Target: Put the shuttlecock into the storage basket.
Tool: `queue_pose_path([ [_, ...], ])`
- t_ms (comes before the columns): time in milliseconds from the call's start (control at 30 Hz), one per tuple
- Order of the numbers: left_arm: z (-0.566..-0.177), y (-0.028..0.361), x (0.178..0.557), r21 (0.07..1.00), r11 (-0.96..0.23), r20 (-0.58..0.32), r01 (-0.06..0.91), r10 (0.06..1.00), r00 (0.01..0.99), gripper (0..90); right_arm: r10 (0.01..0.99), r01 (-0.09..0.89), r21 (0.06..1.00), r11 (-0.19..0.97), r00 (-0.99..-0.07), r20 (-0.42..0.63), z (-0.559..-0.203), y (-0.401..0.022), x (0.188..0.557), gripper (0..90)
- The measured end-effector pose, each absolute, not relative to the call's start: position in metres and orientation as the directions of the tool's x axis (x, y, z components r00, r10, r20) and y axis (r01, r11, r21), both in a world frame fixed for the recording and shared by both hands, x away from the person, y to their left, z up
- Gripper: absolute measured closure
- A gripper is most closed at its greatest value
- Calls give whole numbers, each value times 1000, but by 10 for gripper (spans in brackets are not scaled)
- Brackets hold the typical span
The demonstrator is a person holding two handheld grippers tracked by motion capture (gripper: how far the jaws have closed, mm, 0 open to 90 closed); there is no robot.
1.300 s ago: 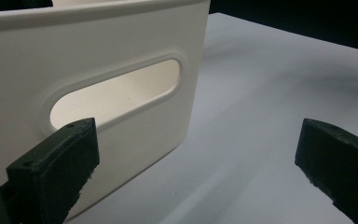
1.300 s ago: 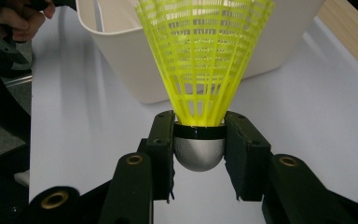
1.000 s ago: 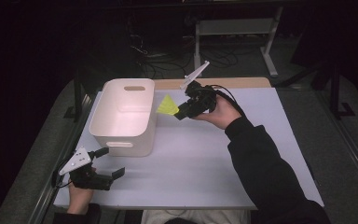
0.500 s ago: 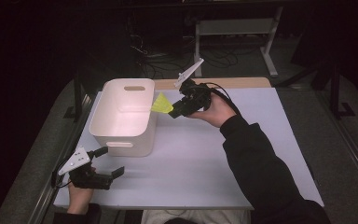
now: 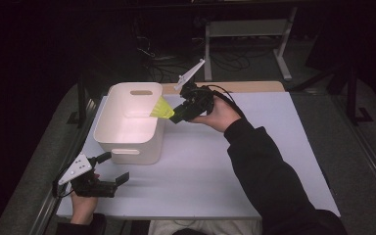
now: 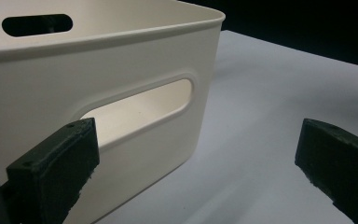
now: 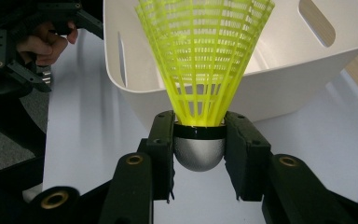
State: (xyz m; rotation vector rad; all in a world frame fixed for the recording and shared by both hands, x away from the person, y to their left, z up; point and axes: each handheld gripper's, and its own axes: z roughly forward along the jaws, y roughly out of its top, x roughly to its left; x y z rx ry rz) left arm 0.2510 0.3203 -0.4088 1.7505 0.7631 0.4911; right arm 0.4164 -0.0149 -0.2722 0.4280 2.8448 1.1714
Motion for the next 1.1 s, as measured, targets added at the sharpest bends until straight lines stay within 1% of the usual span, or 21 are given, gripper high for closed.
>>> queue_pose_path([
  [600,-409,320,252,950,-183,-54,253,704,709,0,229,201,686,699,-972,52,-256,11,419,631],
  [1100,-409,319,252,948,-189,-54,257,699,713,0,211,194,679,708,-976,59,-257,30,426,631],
])
